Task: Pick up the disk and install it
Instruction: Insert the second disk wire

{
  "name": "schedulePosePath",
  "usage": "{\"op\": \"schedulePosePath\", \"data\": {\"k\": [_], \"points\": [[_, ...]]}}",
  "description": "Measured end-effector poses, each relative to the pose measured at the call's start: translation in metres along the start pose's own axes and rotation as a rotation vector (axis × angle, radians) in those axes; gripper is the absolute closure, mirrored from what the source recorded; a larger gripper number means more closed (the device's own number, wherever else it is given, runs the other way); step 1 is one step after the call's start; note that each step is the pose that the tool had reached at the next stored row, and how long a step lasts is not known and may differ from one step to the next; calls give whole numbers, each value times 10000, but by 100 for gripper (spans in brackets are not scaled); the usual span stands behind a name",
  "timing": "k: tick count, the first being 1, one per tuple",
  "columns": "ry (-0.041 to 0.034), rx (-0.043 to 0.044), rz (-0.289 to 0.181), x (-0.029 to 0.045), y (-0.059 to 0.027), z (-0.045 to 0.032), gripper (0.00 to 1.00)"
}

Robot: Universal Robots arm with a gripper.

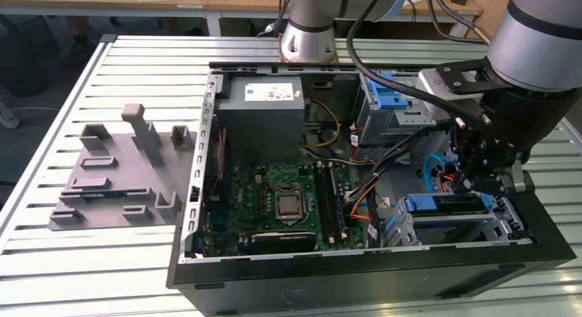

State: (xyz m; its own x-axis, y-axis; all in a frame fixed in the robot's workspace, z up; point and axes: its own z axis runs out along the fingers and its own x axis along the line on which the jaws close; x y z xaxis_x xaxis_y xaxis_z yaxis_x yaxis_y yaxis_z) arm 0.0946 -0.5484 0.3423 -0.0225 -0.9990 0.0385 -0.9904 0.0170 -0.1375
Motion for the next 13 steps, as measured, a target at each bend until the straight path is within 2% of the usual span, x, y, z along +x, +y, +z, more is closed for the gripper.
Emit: {"op": "schedulePosePath", "data": {"k": [5,7,8,11,13], "points": [[-3,-1,0,3,-12,-85,89],[-3,-39,-2,4,-16,-112,89],[-3,-113,-6,5,-17,-117,89],[2,-415,-17,4,-17,-125,89],[7,-555,-23,5,-18,-128,89]]}}
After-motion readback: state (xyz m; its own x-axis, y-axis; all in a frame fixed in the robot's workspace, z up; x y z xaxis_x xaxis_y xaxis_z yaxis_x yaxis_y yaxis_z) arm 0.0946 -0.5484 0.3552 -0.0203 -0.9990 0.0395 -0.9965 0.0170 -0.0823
